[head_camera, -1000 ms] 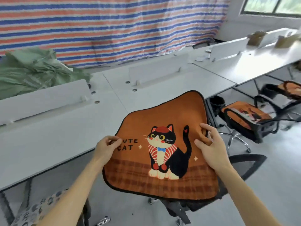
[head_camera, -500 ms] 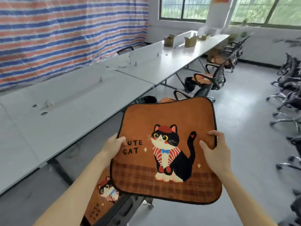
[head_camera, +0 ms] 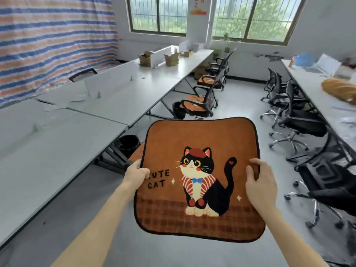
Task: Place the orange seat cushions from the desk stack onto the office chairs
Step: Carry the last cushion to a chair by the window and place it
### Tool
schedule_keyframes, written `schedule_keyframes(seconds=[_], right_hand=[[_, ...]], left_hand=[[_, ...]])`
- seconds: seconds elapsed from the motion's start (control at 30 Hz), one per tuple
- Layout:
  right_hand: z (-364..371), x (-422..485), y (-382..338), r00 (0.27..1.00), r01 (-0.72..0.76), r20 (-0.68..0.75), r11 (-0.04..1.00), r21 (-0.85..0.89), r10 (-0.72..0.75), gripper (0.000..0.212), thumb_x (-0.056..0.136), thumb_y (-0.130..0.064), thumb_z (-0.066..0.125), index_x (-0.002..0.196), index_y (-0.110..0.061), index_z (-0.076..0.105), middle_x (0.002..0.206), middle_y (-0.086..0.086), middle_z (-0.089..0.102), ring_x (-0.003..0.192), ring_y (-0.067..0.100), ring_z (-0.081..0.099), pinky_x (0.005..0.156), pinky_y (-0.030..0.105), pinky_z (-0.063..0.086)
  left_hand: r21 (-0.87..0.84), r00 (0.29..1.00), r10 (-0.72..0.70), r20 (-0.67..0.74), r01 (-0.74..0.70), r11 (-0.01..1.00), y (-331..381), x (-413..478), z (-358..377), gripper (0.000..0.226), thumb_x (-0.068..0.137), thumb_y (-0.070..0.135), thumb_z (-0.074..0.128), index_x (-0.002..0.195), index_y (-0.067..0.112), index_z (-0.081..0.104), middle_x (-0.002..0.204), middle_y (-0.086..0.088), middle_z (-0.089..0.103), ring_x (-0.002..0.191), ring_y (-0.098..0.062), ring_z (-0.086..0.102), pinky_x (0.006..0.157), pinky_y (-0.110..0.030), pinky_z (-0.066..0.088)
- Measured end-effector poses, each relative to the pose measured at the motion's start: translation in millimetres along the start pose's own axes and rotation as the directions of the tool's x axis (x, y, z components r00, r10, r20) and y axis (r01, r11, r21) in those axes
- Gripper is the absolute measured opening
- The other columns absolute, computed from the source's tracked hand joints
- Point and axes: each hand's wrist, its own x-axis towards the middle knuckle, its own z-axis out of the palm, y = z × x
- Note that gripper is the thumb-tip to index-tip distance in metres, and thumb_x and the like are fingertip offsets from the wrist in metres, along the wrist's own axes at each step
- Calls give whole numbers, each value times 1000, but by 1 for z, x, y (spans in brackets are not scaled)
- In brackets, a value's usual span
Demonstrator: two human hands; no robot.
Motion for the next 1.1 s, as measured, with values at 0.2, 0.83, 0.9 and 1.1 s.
schedule_keyframes(seconds=[0.2,0.83,0.9,1.1], right_hand=[[12,98,34,994,-80,-85,995,-60,75,21,102,-20,54,123,-21,55,119,4,56,103,18,55,86,35,42],[104,469,210,975,-196,-106,980,-5,195,26,101,-18,55,127,-18,53,118,0,57,104,7,50,94,30,42],[110,517,221,972,-214,-91,977,23,215,37,102,-19,54,137,-19,45,135,1,54,121,10,49,103,34,42],[144,654,250,943,-318,-79,946,64,322,55,103,-27,55,151,-13,33,152,8,44,140,25,42,111,38,36]], left_hand=[[71,994,32,102,-39,997,73,110,78,56,72,-7,50,118,21,64,104,-2,71,93,-28,66,81,-47,59],[143,997,-22,70,12,990,227,439,331,49,64,5,47,109,11,66,95,-15,69,95,-44,63,83,-57,55],[135,997,-34,72,24,991,245,475,358,48,64,6,47,107,12,66,95,-15,69,96,-44,64,83,-57,55],[120,1000,-24,18,22,993,295,586,440,34,68,7,48,94,20,66,95,-12,70,92,-37,66,84,-57,57]])
